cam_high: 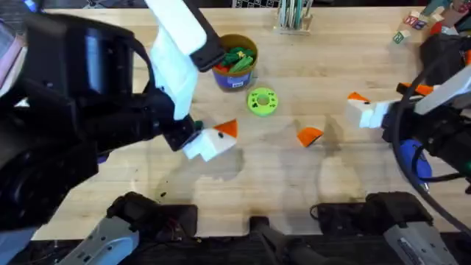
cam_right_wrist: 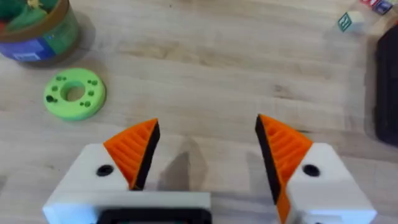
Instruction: Pick up the gripper from the table and insert it into the empty holder that is missing its gripper. Then pick up a screw, insert it into the mounting hole, and use the screwdriver to tighten it. Finally, clean up the table by picking up the vegetable and placing it into the bucket.
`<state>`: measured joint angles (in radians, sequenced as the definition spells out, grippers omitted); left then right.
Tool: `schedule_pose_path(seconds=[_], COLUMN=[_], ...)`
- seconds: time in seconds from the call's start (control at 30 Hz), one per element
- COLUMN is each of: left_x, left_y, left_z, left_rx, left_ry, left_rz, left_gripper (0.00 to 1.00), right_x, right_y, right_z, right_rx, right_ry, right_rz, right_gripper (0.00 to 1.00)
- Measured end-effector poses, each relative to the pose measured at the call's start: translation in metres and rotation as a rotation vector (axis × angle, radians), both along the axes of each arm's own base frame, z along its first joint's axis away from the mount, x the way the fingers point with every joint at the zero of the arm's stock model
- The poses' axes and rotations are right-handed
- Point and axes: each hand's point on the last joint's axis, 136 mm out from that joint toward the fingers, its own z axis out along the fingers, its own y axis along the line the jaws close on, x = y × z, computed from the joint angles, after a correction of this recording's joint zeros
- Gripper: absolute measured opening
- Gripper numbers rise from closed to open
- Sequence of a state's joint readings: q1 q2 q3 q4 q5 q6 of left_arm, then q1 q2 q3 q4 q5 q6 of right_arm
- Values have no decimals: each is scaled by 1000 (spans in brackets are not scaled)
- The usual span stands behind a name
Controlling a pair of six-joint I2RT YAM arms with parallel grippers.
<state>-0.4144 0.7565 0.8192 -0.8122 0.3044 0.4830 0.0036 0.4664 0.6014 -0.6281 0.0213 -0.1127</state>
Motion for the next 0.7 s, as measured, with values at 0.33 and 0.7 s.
schedule_pose_path(seconds=[0.33, 0.7], left_x=[1, -8], left_y=[-37, -34], left_z=[49, 35], left_rx=[-160, -137], left_ry=[-183, -113], left_rz=[-149, -154], left_gripper=[986, 988], right_x=[-25, -79], right_y=[0, 0], right_z=[-31, -76], right_rx=[-1, -2], right_ry=[162, 451], right_rz=[0, 0], right_gripper=[942, 943])
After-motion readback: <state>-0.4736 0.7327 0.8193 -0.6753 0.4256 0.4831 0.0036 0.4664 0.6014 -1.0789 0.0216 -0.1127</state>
